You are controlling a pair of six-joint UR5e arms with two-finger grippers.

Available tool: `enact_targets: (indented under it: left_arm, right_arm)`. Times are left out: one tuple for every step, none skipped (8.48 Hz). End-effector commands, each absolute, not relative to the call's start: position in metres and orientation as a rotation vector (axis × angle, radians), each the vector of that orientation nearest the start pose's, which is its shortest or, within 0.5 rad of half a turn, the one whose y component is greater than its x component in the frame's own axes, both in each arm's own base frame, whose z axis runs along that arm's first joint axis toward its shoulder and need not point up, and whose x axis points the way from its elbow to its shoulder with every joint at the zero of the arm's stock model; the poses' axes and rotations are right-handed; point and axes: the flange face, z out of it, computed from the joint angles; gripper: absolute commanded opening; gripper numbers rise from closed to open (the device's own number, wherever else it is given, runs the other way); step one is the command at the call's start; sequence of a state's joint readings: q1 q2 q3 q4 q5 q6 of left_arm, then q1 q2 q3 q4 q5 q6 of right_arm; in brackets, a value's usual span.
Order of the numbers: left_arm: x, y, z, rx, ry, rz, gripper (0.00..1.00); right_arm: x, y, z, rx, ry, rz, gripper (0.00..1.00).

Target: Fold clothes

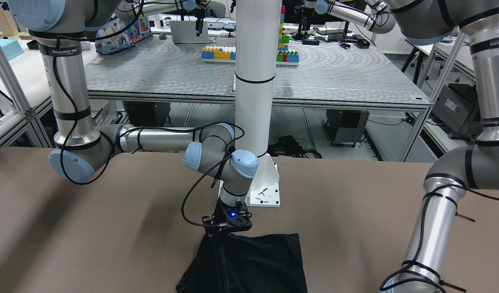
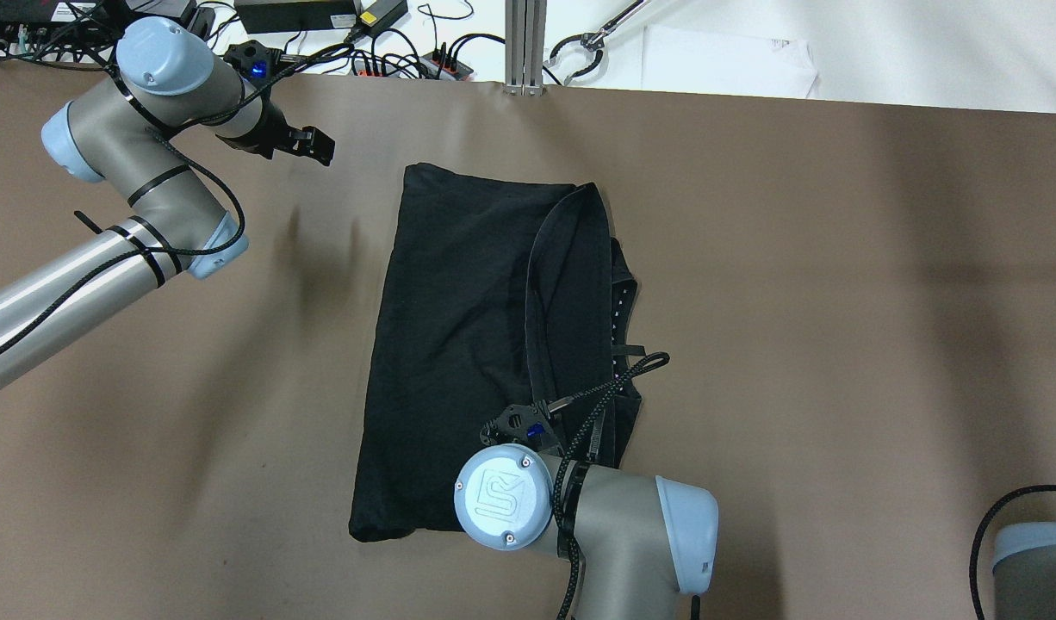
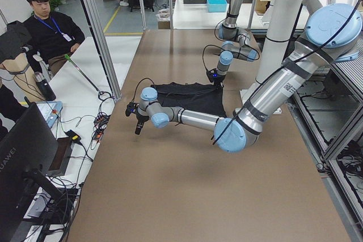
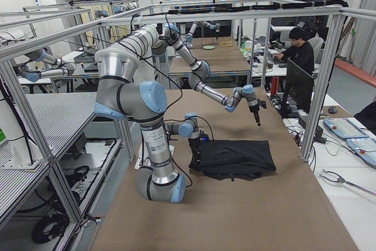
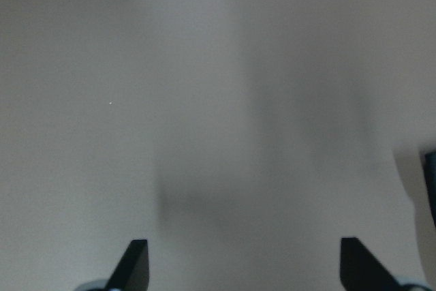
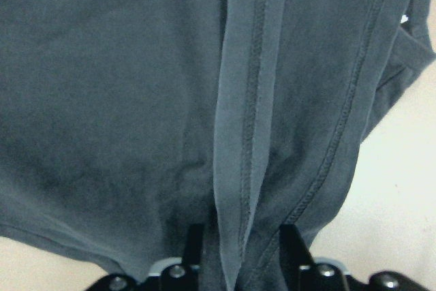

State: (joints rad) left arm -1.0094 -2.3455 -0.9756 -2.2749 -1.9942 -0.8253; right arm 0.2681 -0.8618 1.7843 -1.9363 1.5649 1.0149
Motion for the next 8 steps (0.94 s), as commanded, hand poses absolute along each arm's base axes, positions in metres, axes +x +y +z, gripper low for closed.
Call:
enact_targets:
  left_arm:
    - [0.358,-0.740,0.377,0.415,0.859,-0.055,1.00]
    - [0.358,-0.740,0.377,0.415,0.859,-0.055,1.00]
    - [0.358,-0.740,0.377,0.415,0.859,-0.055,1.00]
    - [0.358,-0.740,0.377,0.415,0.859,-0.055,1.00]
    - [0.357,-0.740,0.377,0.416,0.859,-0.057,1.00]
    - [0.357,-0.740,0.377,0.416,0.859,-0.057,1.00]
    - [0.357,-0.740,0.377,0.416,0.859,-0.057,1.00]
    - [0.358,-0.740,0.377,0.415,0.859,-0.055,1.00]
  right_arm:
    - [-0.595,-0.297,0.202,0.234,-0.524,-0.286,0.35]
    - [-0.595,-0.296,0.203,0.232,-0.523,-0.286,0.29]
    - [-0.595,-0.296,0.205,0.231,-0.521,-0.286,0.16]
    - [-0.595,-0.296,0.209,0.231,-0.521,-0.286,0.00]
    - [-0.594,-0.297,0.209,0.232,-0.520,-0.285,0.00]
    - [-0.594,-0.297,0.209,0.232,-0.520,-0.286,0.00]
    - [-0.587,-0.297,0.221,0.226,-0.509,-0.284,0.00]
    - [-0.561,-0.293,0.235,0.226,-0.518,-0.281,0.00]
